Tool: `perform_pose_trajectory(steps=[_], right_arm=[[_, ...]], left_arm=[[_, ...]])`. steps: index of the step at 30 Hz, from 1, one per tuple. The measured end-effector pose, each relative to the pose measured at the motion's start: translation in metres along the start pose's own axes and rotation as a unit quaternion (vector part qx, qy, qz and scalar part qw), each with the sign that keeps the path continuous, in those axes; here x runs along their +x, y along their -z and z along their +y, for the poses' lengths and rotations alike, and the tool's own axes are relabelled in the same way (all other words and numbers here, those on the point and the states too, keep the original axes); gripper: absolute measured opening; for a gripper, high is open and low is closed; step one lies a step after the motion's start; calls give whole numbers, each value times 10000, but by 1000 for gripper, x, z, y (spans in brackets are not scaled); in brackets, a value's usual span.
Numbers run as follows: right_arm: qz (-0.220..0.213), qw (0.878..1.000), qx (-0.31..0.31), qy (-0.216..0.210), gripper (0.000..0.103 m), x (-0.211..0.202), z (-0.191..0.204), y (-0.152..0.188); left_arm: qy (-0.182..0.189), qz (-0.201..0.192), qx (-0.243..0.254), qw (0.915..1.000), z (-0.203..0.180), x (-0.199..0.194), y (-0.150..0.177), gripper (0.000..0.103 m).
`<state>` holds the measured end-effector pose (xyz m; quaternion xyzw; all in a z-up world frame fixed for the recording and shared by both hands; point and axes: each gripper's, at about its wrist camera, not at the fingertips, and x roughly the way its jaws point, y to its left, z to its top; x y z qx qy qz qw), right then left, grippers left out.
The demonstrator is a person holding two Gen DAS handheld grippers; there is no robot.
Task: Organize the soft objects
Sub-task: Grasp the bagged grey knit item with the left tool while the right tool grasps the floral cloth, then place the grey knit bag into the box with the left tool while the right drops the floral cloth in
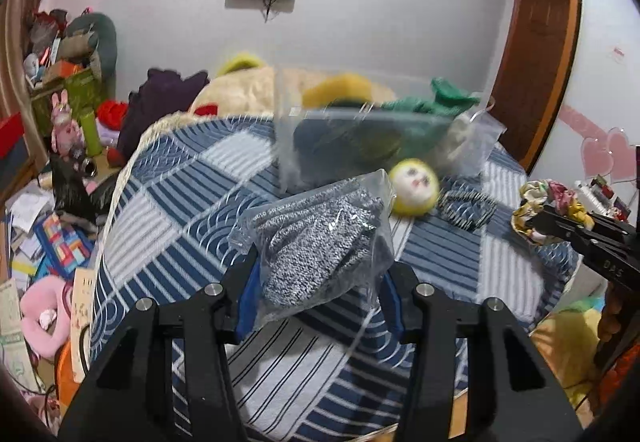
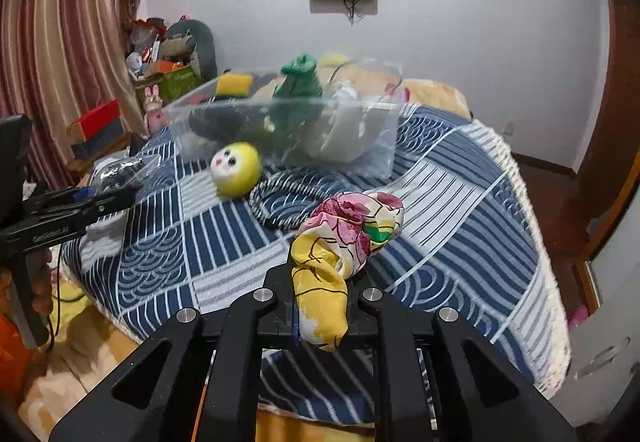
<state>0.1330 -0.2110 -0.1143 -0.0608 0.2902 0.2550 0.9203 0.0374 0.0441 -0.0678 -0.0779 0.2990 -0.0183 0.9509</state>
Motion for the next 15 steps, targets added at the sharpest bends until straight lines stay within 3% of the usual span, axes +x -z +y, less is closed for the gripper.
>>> perform_pose_trajectory(steps=[9, 15], right_arm=[[-548, 9984, -43, 156, 11, -17, -5, -37], [-930, 9955, -95, 164, 11, -22, -6, -65]], left_arm=[[106, -643, 155, 9978, -17, -19, -46, 50], [94, -858, 296, 9958, -27, -14, -73, 50]])
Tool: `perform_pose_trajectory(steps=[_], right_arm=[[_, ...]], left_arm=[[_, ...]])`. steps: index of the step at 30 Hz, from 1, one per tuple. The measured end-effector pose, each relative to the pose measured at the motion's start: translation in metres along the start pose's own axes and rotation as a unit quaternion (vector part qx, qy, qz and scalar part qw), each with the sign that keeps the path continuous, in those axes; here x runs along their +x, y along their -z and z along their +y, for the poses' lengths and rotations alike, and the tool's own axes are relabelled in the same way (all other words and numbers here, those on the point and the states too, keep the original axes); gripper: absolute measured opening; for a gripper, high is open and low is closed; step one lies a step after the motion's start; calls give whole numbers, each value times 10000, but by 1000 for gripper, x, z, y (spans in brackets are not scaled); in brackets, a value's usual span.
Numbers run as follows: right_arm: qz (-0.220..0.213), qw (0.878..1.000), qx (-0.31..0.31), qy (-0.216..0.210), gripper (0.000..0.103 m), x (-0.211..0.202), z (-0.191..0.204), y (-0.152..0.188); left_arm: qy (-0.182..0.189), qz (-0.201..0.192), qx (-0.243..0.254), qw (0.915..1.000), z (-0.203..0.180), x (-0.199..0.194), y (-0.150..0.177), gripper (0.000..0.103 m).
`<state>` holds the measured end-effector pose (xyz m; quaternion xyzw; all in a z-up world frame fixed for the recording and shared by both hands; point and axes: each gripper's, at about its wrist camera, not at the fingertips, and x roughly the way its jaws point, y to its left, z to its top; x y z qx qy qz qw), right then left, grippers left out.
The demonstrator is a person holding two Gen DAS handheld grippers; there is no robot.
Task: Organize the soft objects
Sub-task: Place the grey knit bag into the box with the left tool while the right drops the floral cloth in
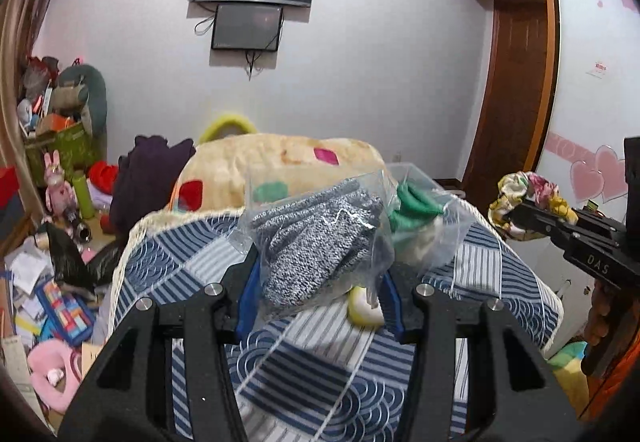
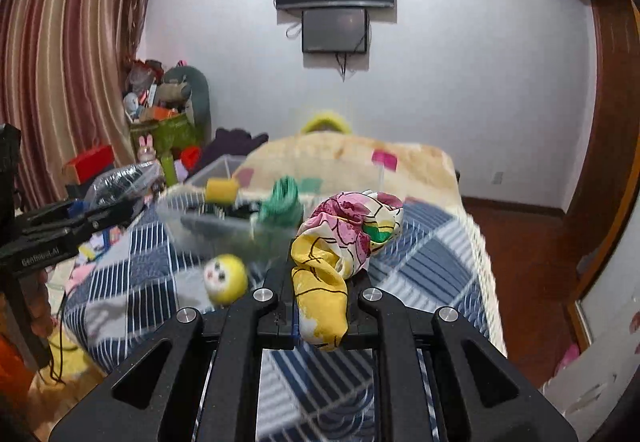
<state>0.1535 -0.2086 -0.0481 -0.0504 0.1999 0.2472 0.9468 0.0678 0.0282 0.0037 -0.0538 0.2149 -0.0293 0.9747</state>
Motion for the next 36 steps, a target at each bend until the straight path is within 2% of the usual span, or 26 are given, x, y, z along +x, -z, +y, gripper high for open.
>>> perform_pose_trajectory(steps=[6, 11, 23, 29, 32, 34, 36], right_arm=[[-195, 9998, -5, 27, 11, 16, -1, -24], [-149, 9999, 36, 46, 11, 38, 1, -36], [588, 9982, 110, -87, 11, 98, 1, -22], [734, 9972, 123, -50, 11, 104, -2, -16], [831, 9965, 4, 62, 12, 104, -1, -16], [867, 9962, -63, 91, 17, 101, 0, -15], [892, 9960, -60, 72, 28, 98, -2, -15]], left_arm=[[-19, 34, 12, 10000, -2, 24, -17, 50], [-98, 215, 56, 9997, -4, 50, -20, 50], [-175, 632, 290, 9974, -16, 105, -16, 50], [-227, 761, 293, 9964, -17, 118, -11, 52], [-205, 787, 311, 9962, -18, 118, -9, 56], [-229, 773, 322, 9962, -19, 116, -8, 60], [-166, 785, 277, 9964, -18, 112, -8, 66]])
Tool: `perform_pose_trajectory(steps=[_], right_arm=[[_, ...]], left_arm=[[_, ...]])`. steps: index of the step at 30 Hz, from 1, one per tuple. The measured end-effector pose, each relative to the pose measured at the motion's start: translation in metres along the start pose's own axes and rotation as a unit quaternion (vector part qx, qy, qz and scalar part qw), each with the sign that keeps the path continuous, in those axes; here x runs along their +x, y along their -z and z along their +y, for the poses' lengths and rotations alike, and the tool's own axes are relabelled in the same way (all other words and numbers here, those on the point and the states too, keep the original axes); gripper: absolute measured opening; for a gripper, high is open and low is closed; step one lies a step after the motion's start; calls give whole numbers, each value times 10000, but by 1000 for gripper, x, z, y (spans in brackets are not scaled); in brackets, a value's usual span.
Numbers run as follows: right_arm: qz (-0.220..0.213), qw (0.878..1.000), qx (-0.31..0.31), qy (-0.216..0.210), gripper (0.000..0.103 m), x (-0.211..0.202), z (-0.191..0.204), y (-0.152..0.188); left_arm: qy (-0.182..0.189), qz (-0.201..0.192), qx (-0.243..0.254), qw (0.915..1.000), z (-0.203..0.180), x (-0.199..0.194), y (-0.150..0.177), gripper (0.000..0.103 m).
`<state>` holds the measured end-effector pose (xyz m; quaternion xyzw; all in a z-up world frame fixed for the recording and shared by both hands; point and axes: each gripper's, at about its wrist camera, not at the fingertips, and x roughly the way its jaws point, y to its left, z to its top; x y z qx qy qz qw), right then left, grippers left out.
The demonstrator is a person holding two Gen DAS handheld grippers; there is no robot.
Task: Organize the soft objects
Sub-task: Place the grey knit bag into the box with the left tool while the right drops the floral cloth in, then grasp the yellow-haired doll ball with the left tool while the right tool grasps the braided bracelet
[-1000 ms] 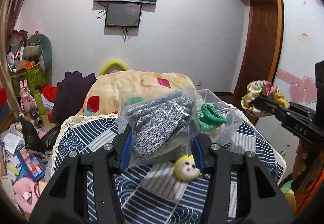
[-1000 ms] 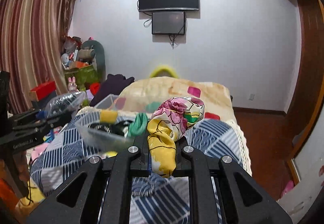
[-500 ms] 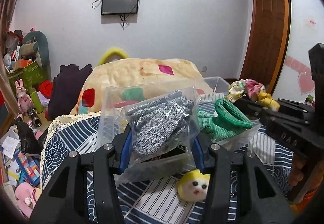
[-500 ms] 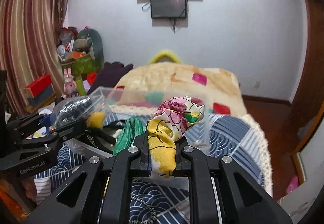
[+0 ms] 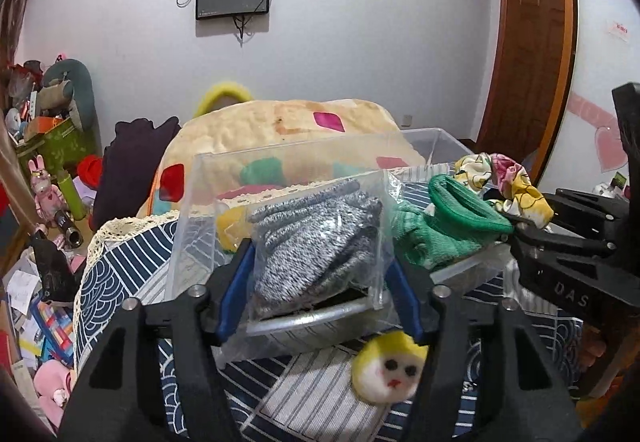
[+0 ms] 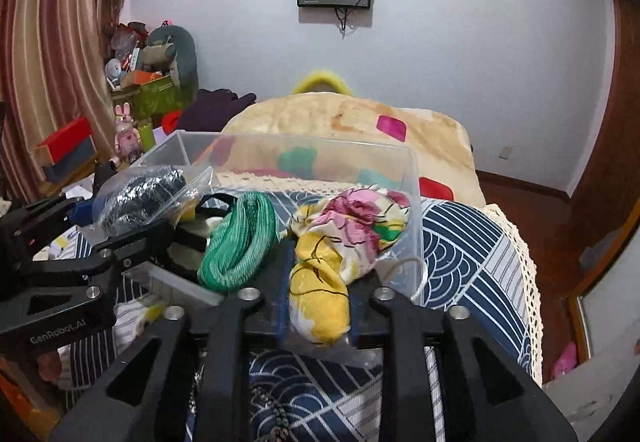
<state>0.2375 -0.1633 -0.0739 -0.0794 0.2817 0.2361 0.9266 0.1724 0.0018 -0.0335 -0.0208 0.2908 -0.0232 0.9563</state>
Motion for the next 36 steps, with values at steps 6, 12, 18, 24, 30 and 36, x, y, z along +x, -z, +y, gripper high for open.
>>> perform_pose_trajectory(steps=[6, 12, 18, 24, 30, 36], right_arm=[[-41, 10000, -1, -21, 41, -15, -5, 4], [-193, 9997, -104, 56, 50, -34, -7, 9], [-430, 9990, -90, 75, 56, -55, -8, 15], [-510, 9987, -17, 10, 66, -65, -6, 31], [-189, 9996, -62, -180, 66, -51, 3, 50], [256, 9984, -84, -491, 66, -27, 18, 61]], left_arm=[[76, -102, -18, 9999, 1, -17, 2, 73], [216, -224, -149, 9994, 3, -38, 2, 78], [145, -457, -236, 9986, 4, -63, 10, 95], [74, -334, -227, 9992, 6, -71, 33, 100], [88, -44, -378, 9992, 10, -65, 58, 100], [51, 237, -515, 9984, 19, -55, 75, 100]])
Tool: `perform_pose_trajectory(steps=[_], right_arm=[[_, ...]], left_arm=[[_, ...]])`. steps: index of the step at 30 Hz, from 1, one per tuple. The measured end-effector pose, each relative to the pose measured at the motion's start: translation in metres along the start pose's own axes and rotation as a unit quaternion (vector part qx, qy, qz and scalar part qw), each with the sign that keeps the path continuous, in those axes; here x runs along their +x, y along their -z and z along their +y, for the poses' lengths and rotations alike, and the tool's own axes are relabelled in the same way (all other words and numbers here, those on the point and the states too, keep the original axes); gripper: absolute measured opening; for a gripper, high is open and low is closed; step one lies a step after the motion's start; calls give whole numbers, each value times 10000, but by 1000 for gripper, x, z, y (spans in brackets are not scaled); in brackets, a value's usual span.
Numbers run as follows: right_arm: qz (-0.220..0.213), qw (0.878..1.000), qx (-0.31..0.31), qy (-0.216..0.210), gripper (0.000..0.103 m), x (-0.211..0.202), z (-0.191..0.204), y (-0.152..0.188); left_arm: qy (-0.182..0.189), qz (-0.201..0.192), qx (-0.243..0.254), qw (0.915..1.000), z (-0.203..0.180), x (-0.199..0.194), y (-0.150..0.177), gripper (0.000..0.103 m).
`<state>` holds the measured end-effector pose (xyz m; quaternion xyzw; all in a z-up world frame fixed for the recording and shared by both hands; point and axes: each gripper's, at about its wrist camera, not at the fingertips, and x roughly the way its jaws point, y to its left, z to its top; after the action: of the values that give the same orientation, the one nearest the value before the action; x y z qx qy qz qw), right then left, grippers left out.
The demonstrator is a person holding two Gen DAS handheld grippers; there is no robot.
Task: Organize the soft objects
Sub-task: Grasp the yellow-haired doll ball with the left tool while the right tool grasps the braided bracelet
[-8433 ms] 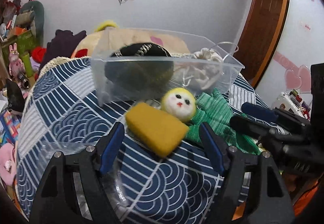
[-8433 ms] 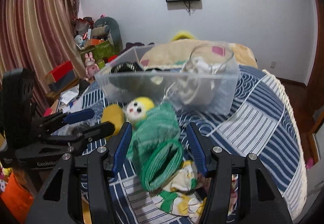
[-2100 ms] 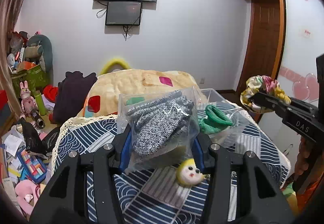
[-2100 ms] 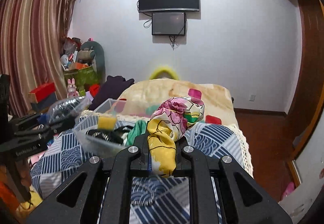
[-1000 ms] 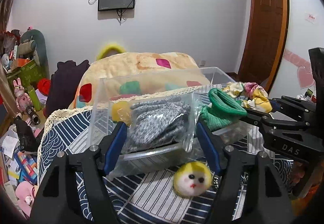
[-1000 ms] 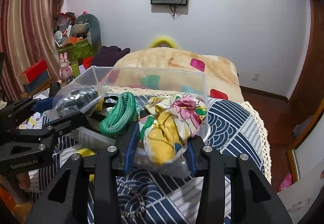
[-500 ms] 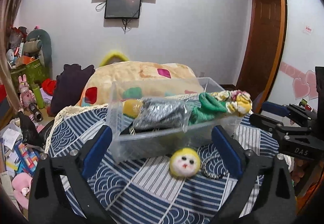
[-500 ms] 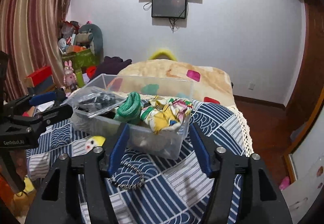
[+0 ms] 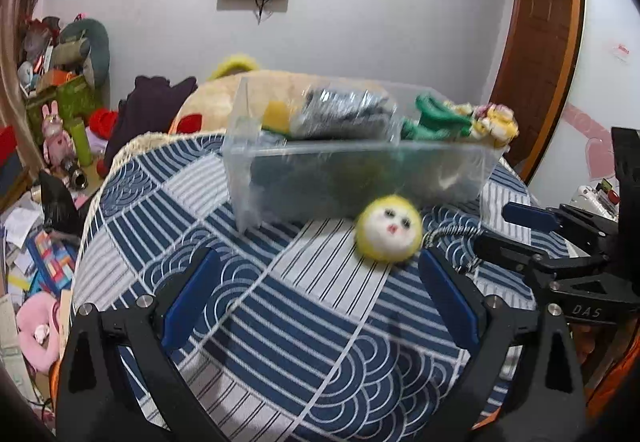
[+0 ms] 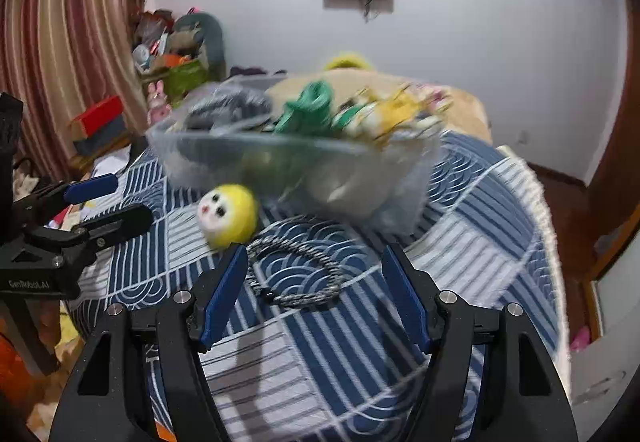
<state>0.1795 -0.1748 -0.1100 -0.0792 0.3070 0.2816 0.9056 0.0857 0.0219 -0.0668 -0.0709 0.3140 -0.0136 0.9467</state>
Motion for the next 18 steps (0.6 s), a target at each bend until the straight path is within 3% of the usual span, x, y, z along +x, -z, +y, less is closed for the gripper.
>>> perform_pose_trajectory(steps=[8, 12, 16, 18], right_arm=[[505, 9986, -94, -119, 66, 32, 11, 2], [490, 9986, -204, -55, 65, 33, 12, 4], [371, 9985, -371, 131, 48, 30, 16, 6], [319, 9987, -382, 132, 32, 28, 15, 7]], left_arm=[[34, 86, 61, 9999, -4, 1, 12, 100], [77, 105, 160, 9998, -11, 7, 9, 100], [189, 120, 151, 9996, -18, 13, 5, 100], [226, 97, 183, 9995, -23, 15, 2, 97]])
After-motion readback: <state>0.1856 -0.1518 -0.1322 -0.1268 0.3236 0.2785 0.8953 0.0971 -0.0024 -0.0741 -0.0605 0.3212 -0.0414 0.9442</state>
